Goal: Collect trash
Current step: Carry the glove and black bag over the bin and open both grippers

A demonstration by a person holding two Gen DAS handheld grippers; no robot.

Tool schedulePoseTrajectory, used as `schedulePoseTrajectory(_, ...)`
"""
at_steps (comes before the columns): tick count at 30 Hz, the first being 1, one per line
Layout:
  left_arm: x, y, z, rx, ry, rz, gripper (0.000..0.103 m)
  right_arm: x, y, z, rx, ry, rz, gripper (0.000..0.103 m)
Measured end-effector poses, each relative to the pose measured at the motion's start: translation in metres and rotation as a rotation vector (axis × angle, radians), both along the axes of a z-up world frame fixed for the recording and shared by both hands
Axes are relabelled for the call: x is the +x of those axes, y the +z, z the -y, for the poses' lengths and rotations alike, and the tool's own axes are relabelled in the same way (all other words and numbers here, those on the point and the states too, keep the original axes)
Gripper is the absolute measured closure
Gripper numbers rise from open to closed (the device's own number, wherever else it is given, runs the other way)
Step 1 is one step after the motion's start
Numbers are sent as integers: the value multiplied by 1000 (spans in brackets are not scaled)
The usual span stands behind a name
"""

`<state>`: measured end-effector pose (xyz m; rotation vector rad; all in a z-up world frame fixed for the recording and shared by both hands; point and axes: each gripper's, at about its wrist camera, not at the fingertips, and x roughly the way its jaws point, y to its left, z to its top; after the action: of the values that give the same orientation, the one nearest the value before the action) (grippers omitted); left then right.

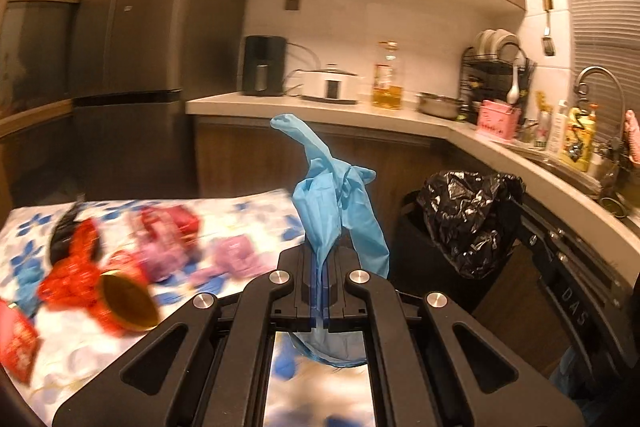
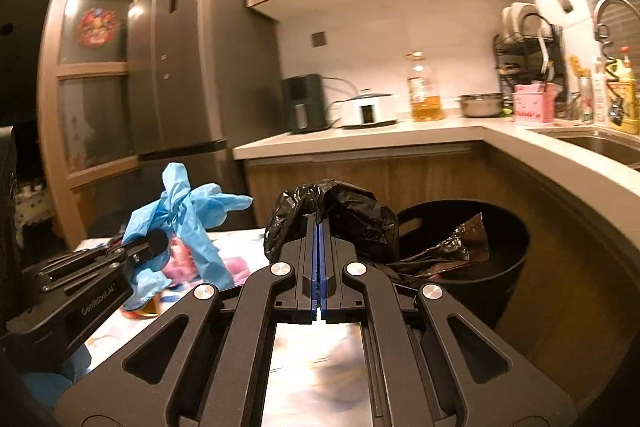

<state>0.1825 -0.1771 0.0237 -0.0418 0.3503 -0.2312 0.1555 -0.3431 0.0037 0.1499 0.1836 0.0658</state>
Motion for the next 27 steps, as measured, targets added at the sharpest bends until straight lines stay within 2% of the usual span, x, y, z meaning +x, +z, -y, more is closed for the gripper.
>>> schedulePoseTrajectory(9,42,11,74,1,-130,55,102,29,3,65,28,-122,12,102)
schedulePoseTrajectory(17,74,1,121,1,-235,65,102,57,1,109,42,-183,1,102)
schedulePoseTrajectory(27,109,-25,152,-15,-305,3,101,85,-4,131,38,-191,-26,102)
